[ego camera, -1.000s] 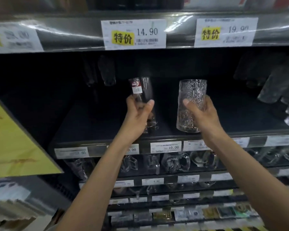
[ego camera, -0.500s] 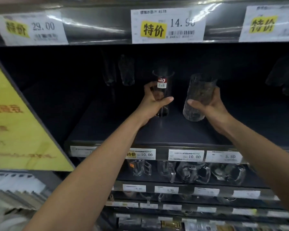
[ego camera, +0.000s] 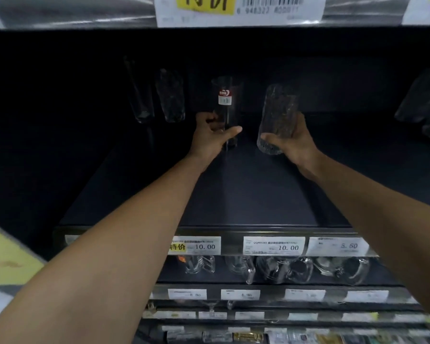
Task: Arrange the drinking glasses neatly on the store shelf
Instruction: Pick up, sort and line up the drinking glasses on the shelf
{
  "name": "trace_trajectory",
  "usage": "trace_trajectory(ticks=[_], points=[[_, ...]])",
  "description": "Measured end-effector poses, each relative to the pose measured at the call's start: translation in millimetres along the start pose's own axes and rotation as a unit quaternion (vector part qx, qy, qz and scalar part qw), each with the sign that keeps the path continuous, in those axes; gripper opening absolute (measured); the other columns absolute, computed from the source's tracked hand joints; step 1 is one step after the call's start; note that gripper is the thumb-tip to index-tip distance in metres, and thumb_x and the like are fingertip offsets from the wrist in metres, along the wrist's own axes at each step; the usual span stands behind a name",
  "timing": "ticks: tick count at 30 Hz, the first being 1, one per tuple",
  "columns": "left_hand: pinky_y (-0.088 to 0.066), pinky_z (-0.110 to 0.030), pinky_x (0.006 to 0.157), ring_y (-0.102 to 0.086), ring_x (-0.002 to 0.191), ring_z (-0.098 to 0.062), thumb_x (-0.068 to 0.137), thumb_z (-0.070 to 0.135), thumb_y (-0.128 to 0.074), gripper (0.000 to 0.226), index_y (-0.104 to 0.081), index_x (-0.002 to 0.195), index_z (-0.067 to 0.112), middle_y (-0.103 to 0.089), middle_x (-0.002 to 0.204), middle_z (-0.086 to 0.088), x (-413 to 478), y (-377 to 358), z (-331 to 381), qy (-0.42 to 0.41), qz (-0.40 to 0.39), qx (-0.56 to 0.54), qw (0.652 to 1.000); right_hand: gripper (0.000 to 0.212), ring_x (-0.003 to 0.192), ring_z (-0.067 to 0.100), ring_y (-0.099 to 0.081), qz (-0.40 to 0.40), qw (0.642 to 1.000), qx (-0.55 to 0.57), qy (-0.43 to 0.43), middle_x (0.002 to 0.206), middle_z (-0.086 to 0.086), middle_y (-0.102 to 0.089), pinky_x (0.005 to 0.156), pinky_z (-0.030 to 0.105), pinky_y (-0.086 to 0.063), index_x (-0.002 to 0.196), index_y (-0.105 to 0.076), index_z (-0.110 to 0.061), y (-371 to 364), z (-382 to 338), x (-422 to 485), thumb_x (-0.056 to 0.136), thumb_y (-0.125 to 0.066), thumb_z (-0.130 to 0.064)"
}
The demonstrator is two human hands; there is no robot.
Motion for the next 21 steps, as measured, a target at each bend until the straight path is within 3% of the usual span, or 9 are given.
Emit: trace_trajectory(ticks=[3,7,10,13,17,21], points=[[-0.05,-0.01,0.072,-0.06,0.092,-0.005,0.078,0.018,-0.084,0.069,-0.04,0.13,0.006,-0.059,0.109,-0.002,14.5,-2.6,-1.9,-0.019,0.018,0.013,1.0,0.076,0.113,0.005,-0.056,0.018,1.0,-0.009,0.0,0.123,-0.01,-0.056,0.102,0.03,-0.048,0.138,-0.031,-0.026,-3.0,6.3,17.3,0.081,-0.081,-0.024],[-0.052,-0.023,0.085,-0.061,0.098,-0.011,0.078,0.019,-0.084,0.068,-0.042,0.13,0.006,-0.06,0.113,-0.003,35.4,-8.1,-5.2,-0.024,0.035,0.012,0.999,0.071,0.103,-0.001,-0.058,0.029,0.999,-0.021,-0.007,0.112,-0.017,-0.057,0.099,0.028,-0.049,0.13,-0.034,-0.027,-7.7,15.4,41.7,0.078,-0.082,-0.024],[-0.051,-0.014,0.08,-0.063,0.101,-0.012,0.078,0.021,-0.084,0.066,-0.049,0.131,0.006,-0.064,0.12,-0.004,49.0,-12.6,-6.3,-0.033,0.052,0.019,0.998,0.073,0.107,0.005,-0.059,0.038,0.999,-0.03,-0.007,0.114,-0.013,-0.058,0.099,0.03,-0.05,0.128,-0.034,-0.024,-9.7,20.8,58.7,0.075,-0.083,-0.03],[-0.045,-0.001,0.071,-0.061,0.097,-0.007,0.079,0.021,-0.083,0.059,-0.055,0.13,0.007,-0.064,0.113,0.003,60.6,-15.2,-5.4,-0.048,0.068,0.037,0.996,0.072,0.104,0.005,-0.061,0.041,0.998,-0.038,-0.008,0.112,-0.011,-0.06,0.094,0.028,-0.051,0.124,-0.036,-0.022,-11.2,21.8,74.3,0.071,-0.083,-0.034],[-0.051,-0.02,0.089,-0.065,0.108,-0.013,0.076,0.031,-0.085,0.063,-0.059,0.13,0.013,-0.068,0.121,-0.002,75.5,-18.0,-8.0,-0.055,0.081,0.07,0.993,0.083,0.104,0.013,-0.066,0.047,0.998,-0.051,-0.001,0.112,-0.003,-0.066,0.093,0.038,-0.055,0.125,-0.038,-0.02,-10.6,25.0,91.3,0.062,-0.083,-0.049],[-0.053,-0.027,0.092,-0.065,0.105,-0.014,0.075,0.035,-0.085,0.062,-0.059,0.127,0.014,-0.069,0.118,-0.002,87.6,-20.6,-10.4,-0.051,0.092,0.08,0.991,0.067,0.111,0.01,-0.058,0.051,0.998,-0.046,0.004,0.112,-0.013,-0.056,0.1,0.031,-0.048,0.123,-0.03,-0.023,-14.1,28.9,103.0,0.079,-0.08,-0.033]])
Point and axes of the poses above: each hand's wrist, its own x-axis towards the middle knuckle, its own y-axis out of the back of the hand, z = x × y, the point moved 9 cm from there along x, towards the middle knuckle
